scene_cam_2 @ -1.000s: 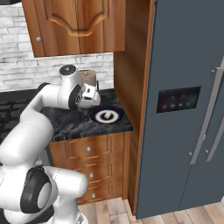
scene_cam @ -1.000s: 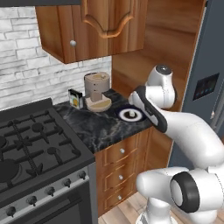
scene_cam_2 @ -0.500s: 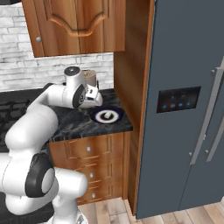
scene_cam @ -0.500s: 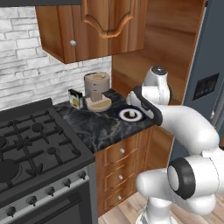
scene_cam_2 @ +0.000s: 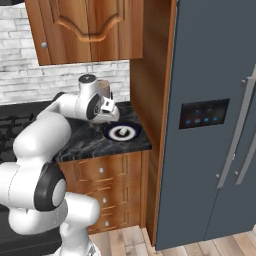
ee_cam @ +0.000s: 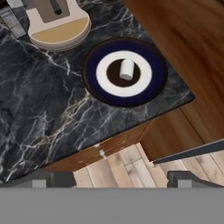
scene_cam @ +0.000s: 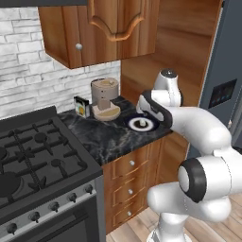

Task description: Pick the marshmallow from the counter and place it in the microwave. Then turn on the microwave.

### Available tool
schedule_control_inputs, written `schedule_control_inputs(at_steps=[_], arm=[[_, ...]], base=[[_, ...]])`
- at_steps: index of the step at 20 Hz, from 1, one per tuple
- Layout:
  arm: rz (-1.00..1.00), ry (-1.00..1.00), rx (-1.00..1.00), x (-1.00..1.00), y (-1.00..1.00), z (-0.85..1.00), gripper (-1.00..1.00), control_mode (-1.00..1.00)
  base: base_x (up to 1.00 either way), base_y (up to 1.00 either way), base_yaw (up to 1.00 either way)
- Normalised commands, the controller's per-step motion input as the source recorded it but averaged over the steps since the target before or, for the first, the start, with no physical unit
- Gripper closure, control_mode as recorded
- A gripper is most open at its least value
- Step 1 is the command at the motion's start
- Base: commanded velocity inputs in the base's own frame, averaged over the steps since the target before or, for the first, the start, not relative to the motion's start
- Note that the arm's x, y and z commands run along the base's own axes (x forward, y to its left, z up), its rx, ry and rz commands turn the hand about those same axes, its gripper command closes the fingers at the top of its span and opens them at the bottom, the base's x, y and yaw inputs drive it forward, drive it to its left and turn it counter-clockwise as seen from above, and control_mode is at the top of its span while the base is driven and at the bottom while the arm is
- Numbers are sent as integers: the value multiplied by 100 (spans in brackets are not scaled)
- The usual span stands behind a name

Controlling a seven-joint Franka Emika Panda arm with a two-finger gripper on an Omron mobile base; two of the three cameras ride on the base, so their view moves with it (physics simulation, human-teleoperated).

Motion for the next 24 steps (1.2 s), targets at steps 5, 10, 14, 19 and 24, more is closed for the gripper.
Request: schedule_control_inputs(at_steps=[5,10,14,19,24], arm=[[0,5,0,13,-7,-16,-100,-100],[-1,3,0,12,-8,-16,-100,-100],[0,2,0,13,-8,-14,-100,-100],[0,0,0,18,-2,-12,-100,-100],[0,0,0,21,0,-12,-100,-100]], base=[[0,0,0],[0,0,0],[0,0,0],[0,0,0],[0,0,0]])
